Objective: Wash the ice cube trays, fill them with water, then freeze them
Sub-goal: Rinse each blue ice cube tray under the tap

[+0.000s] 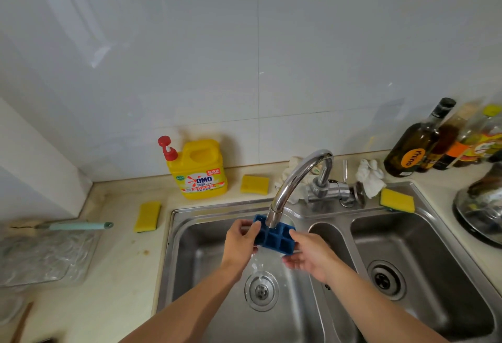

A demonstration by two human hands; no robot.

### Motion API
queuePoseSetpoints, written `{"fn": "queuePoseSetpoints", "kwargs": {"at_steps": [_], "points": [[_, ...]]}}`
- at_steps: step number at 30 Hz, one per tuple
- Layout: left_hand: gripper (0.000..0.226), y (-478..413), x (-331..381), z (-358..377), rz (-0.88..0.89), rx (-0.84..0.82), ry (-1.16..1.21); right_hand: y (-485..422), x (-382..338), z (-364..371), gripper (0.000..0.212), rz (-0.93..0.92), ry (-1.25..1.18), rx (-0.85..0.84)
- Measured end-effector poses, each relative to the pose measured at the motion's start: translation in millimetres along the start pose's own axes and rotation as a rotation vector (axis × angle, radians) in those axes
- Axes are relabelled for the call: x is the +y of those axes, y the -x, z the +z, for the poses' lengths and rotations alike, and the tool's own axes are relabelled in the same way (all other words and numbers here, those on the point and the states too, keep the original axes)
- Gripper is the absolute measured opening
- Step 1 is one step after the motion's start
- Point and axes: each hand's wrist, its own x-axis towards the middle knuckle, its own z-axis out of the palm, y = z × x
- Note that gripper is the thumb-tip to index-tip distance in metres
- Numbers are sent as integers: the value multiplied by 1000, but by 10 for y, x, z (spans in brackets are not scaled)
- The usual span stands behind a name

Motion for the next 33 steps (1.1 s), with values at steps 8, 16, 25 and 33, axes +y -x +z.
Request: {"fn": "queuePoseSetpoints", "kwargs": {"at_steps": [8,16,25,33], "points": [[14,-28,-15,-98,-80,-13,120,-19,-167,69,21,-162,26,40],[22,-79,-35,237,-170,-123,66,-1,-117,-249,26,-129,-31,171],[20,-46,-105,-132,-65,27,-100,-117,32,31,41,15,49,-9],[17,54,-155,-126,-62,-31,-138,-108,51,-52,51,51,63,-16]]}}
